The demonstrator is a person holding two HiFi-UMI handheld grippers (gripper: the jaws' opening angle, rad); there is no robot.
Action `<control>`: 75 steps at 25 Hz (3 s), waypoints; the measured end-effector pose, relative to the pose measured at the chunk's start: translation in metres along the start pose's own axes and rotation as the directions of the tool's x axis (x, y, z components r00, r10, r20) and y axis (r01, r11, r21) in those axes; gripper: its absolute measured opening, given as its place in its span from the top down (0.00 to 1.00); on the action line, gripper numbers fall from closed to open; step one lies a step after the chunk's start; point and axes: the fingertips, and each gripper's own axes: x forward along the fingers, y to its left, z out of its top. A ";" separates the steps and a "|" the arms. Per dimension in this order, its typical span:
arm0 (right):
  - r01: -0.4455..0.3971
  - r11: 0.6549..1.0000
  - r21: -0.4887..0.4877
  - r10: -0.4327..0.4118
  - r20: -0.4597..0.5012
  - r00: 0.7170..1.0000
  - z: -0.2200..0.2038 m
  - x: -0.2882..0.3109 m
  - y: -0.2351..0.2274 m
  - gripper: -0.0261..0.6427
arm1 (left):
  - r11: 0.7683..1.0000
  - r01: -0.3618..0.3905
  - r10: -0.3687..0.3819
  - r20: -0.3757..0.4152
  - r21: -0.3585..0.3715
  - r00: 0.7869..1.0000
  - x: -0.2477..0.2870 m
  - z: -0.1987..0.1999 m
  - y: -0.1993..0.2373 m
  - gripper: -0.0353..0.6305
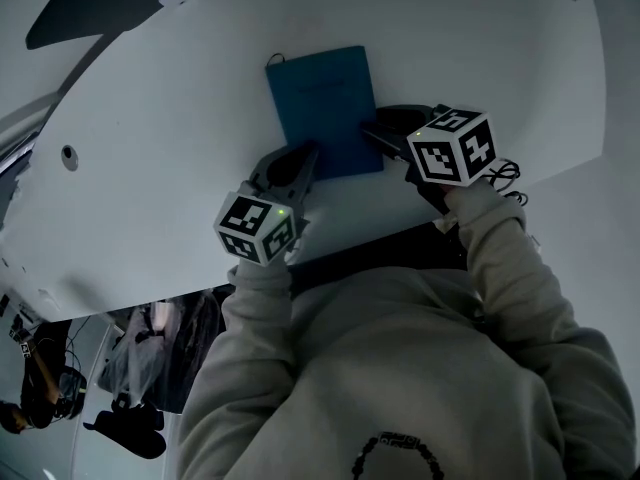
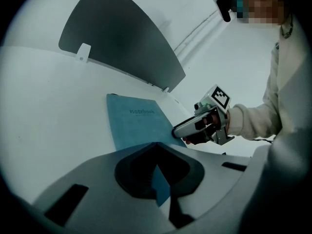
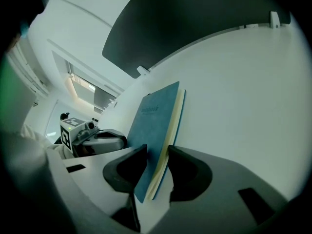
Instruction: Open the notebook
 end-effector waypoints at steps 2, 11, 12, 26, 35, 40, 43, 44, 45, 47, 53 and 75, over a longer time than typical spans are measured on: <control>-0.013 1.000 0.003 0.013 0.006 1.000 0.002 -0.002 0.001 0.75 | 1.000 -0.004 0.004 -0.003 0.008 1.000 0.001 0.000 0.001 0.95; -0.101 0.994 0.034 0.099 0.055 0.994 0.015 -0.011 0.013 0.83 | 0.999 -0.023 0.022 0.012 0.024 1.000 0.000 0.001 0.002 0.95; -0.141 0.989 0.040 0.138 0.077 0.987 0.019 -0.014 0.020 0.85 | 0.999 -0.023 0.022 0.013 0.023 1.000 0.001 0.001 0.002 0.95; -0.390 0.919 -0.062 0.395 0.147 0.907 0.042 -0.026 0.098 0.86 | 0.986 0.068 -0.032 0.225 -0.154 0.974 -0.025 0.012 0.005 0.95; -0.491 0.864 -0.116 0.503 0.137 0.853 0.054 -0.022 0.148 0.84 | 0.989 0.016 0.026 0.286 -0.145 0.958 -0.068 0.016 0.009 0.95; -0.511 0.851 -0.121 0.524 0.151 0.838 0.057 -0.022 0.154 0.84 | 0.991 0.010 0.033 0.322 -0.131 0.946 -0.077 0.020 0.000 0.95; -0.512 0.847 -0.141 0.529 0.138 0.837 0.059 -0.020 0.158 0.84 | 0.992 -0.018 0.057 0.324 -0.125 0.944 -0.083 0.017 -0.002 0.95; -0.512 0.846 -0.150 0.530 0.131 0.838 0.060 -0.018 0.161 0.84 | 0.992 -0.028 0.068 0.326 -0.124 0.943 -0.087 0.016 -0.002 0.95; -0.514 0.843 -0.158 0.533 0.125 0.837 0.060 -0.016 0.165 0.84 | 0.991 -0.037 0.078 0.332 -0.126 0.940 -0.093 0.014 -0.001 0.95; -0.521 0.837 -0.165 0.541 0.115 0.833 0.060 -0.008 0.176 0.84 | 0.989 -0.052 0.097 0.352 -0.135 0.931 -0.108 0.010 0.001 0.95; -0.532 0.827 -0.180 0.553 0.091 0.828 0.062 0.012 0.201 0.84 | 0.981 -0.086 0.149 0.391 -0.174 0.908 -0.146 -0.006 0.007 0.95; -0.514 0.834 -0.202 0.536 0.070 0.841 0.072 0.091 0.219 0.87 | 0.946 -0.153 0.270 0.432 -0.287 0.861 -0.229 -0.067 0.053 0.95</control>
